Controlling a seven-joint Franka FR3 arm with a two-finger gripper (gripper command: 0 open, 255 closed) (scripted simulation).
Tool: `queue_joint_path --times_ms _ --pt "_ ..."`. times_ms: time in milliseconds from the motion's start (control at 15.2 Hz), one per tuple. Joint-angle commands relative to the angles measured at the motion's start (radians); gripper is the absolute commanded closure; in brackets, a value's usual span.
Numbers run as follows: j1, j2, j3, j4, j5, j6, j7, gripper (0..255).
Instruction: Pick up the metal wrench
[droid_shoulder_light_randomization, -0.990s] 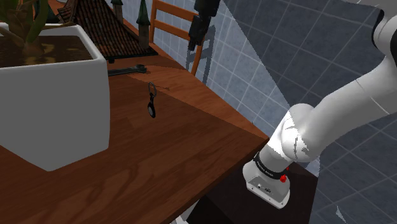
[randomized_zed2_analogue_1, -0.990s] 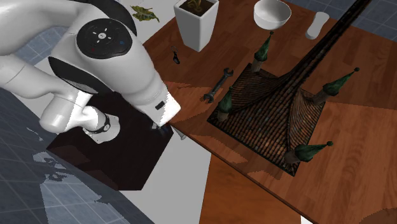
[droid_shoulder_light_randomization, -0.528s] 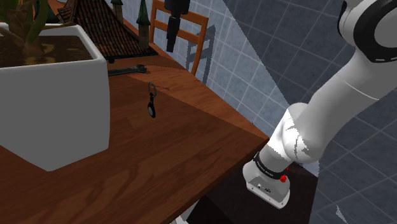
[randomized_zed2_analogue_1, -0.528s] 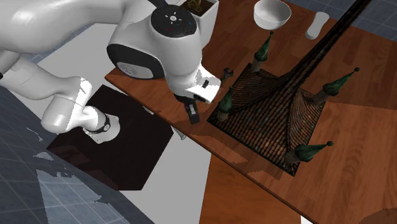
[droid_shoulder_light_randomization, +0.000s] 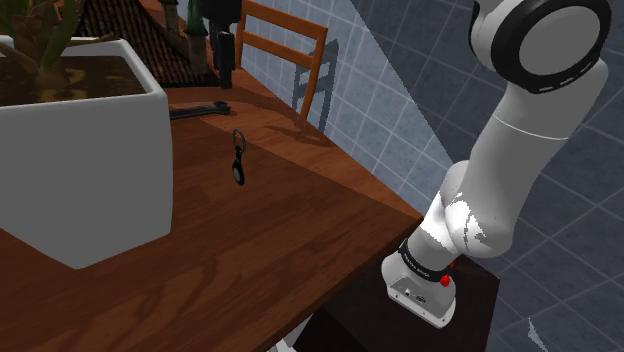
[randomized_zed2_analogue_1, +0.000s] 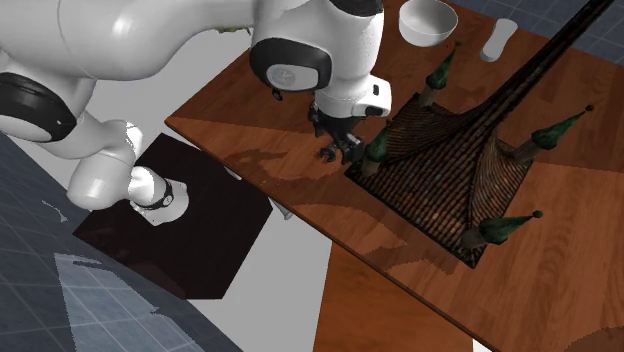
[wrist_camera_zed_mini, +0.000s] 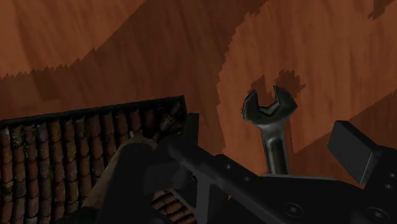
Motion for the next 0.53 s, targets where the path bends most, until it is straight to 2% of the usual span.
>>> queue_joint_path --times_ms 0,264,462 --pt "0.032 0.061 0.030 0.061 -0.020 -0.014 -0.046 0" --pt "0.084 0.154 0.072 0.163 -0.068 -0.038 -0.132 0" --pt "0.082 0.146 0.072 0.111 -0.067 0.006 -0.131 0"
